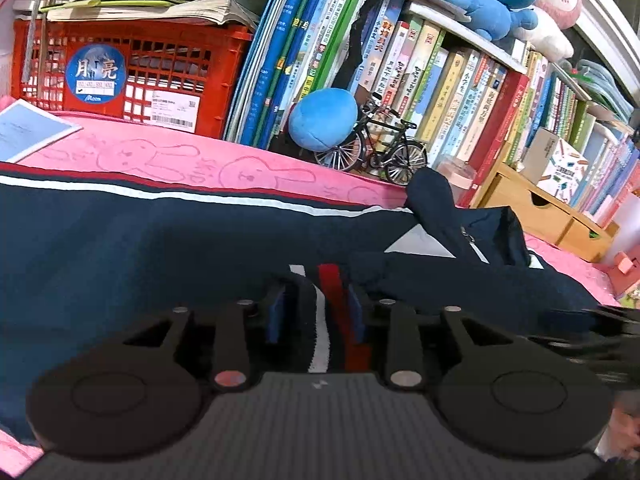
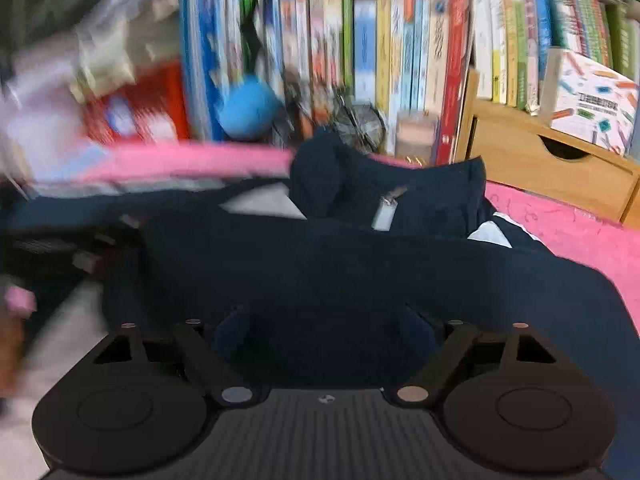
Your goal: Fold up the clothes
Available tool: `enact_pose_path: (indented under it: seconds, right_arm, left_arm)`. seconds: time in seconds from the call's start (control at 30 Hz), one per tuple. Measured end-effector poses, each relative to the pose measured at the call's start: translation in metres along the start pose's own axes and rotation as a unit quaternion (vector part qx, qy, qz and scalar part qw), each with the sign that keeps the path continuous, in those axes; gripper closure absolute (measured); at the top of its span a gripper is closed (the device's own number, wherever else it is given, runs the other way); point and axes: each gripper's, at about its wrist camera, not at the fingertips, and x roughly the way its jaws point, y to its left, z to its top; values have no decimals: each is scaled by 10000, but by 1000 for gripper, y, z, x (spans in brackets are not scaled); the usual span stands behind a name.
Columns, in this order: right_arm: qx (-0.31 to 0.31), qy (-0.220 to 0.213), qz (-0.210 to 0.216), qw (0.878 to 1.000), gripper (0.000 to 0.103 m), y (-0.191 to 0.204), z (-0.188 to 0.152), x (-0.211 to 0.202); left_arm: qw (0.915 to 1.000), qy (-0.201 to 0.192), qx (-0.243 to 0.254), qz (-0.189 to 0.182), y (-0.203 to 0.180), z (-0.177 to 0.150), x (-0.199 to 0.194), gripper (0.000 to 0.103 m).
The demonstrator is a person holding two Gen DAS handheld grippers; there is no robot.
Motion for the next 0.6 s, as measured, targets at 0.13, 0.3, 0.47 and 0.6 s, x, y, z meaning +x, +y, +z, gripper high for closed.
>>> enact_pose_path:
  seconds: [0.13, 0.3, 0.47, 0.6]
  right_arm:
    - [608, 9, -649, 9960, 13, -64, 4, 19]
    - [1736, 191, -1898, 9662, 8, -162, 5, 26]
    - [1122, -317, -1128, 9867, 14, -137, -3, -17]
    - [622, -344, -266, 9971, 14, -102, -29, -48]
  left_arm:
    - [9995, 84, 271, 111, -6, 0, 2, 48]
    - [9984, 145, 535, 147, -14, -2, 6, 35]
    - [9985, 132, 501, 186, -12, -2, 5, 32]
    - [9979, 139, 556, 303, -11, -2, 4, 24]
